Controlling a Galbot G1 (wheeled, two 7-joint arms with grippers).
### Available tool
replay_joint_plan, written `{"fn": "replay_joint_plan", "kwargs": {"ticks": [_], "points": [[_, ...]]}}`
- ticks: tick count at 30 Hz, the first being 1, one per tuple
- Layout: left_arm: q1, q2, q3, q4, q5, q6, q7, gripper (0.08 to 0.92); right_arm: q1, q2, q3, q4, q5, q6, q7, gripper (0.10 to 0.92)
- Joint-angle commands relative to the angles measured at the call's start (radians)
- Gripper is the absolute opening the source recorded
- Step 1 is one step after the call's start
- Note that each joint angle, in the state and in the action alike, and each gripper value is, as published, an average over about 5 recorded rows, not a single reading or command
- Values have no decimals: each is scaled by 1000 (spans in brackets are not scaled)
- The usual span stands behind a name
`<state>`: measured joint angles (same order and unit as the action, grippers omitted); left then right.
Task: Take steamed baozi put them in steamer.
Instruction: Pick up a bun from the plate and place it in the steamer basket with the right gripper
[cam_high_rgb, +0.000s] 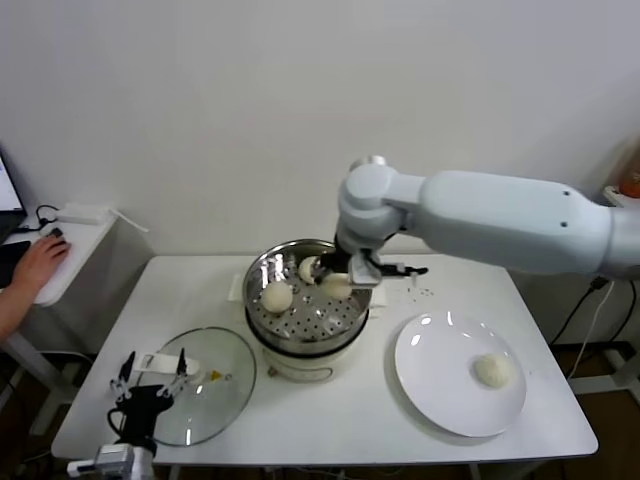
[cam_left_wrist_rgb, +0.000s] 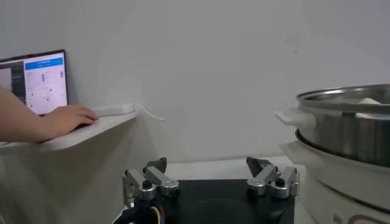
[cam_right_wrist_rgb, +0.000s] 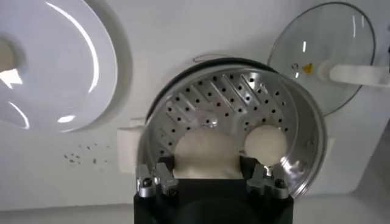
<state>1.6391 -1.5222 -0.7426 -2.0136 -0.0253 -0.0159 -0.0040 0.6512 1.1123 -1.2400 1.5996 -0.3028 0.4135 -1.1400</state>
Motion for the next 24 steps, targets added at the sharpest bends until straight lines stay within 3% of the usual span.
{"fn": "replay_joint_plan", "kwargs": {"ticks": [1, 24], "points": [[0, 2, -2, 8, -14, 4, 1, 823, -119, 192, 22, -133, -82, 46, -4, 696], [-5, -7, 3, -5, -7, 32, -7, 823, -203, 191, 2, -124, -92, 36, -11, 696]]}}
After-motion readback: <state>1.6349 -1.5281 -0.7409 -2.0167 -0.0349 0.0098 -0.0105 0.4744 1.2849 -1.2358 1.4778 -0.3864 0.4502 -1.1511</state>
